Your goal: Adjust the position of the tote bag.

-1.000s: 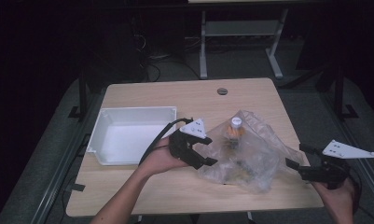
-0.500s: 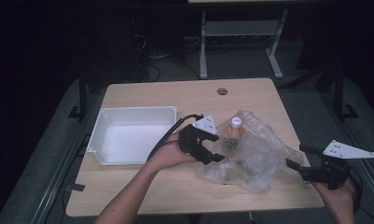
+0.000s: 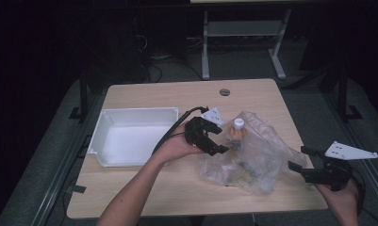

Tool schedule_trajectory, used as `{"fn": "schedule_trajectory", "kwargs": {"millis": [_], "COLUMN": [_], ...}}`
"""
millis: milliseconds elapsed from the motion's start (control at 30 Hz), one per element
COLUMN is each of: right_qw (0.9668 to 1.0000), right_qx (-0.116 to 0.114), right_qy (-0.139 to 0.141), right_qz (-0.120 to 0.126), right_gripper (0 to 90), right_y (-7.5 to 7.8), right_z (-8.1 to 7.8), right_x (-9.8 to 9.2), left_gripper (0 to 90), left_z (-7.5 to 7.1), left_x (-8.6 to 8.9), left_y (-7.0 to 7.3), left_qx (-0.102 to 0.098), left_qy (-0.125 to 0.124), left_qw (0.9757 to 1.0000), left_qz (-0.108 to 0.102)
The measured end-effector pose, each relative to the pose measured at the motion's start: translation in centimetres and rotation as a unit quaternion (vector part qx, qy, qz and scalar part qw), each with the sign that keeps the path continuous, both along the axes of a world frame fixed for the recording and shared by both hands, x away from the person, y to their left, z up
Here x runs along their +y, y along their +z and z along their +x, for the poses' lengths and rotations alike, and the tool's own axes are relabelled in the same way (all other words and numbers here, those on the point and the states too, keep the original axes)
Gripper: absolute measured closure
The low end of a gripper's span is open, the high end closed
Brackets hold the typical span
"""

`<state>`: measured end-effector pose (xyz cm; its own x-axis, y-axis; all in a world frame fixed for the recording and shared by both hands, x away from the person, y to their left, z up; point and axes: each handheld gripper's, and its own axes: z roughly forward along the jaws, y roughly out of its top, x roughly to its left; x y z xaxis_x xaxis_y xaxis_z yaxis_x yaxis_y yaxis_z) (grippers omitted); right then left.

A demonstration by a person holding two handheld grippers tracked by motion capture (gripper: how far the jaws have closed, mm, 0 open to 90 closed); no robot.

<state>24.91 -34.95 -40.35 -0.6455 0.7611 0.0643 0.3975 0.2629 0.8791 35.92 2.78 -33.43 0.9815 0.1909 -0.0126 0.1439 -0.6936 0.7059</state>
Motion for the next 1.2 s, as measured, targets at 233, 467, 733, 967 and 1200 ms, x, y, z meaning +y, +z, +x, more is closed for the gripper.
{"fn": "schedule_trajectory", "kwargs": {"millis": [233, 467, 733, 967, 1200], "right_qw": [1.0000, 0.9998, 0.9991, 0.9989, 0.9986], "right_qx": [-0.002, 0.002, 0.007, 0.000, 0.003], "right_qy": [0.008, 0.019, 0.032, 0.038, 0.041], "right_qz": [-0.003, -0.005, -0.026, -0.027, -0.033], "right_gripper": [20.0, 21.6, 23.9, 24.0, 24.3], "right_y": [0.2, 0.2, 0.0, 0.5, 0.6], "right_z": [0.0, 0.1, 0.2, 0.1, 0.0], "right_x": [0.2, 0.3, 0.9, 1.3, 1.7], "left_gripper": [35.3, 43.1, 68.3, 90.0, 78.7], "left_z": [1.5, 2.4, 3.4, 3.6, 3.1], "left_x": [-0.8, -1.5, -1.9, -1.7, -1.0], "left_y": [0.2, 0.4, -0.8, -0.7, -0.7], "left_qx": [0.003, 0.003, 0.014, 0.005, 0.006], "left_qy": [0.013, 0.011, 0.016, 0.014, 0.011], "left_qw": [0.9998, 0.9992, 0.9974, 0.9978, 0.9987], "left_qz": [0.014, 0.038, 0.069, 0.064, 0.050]}}
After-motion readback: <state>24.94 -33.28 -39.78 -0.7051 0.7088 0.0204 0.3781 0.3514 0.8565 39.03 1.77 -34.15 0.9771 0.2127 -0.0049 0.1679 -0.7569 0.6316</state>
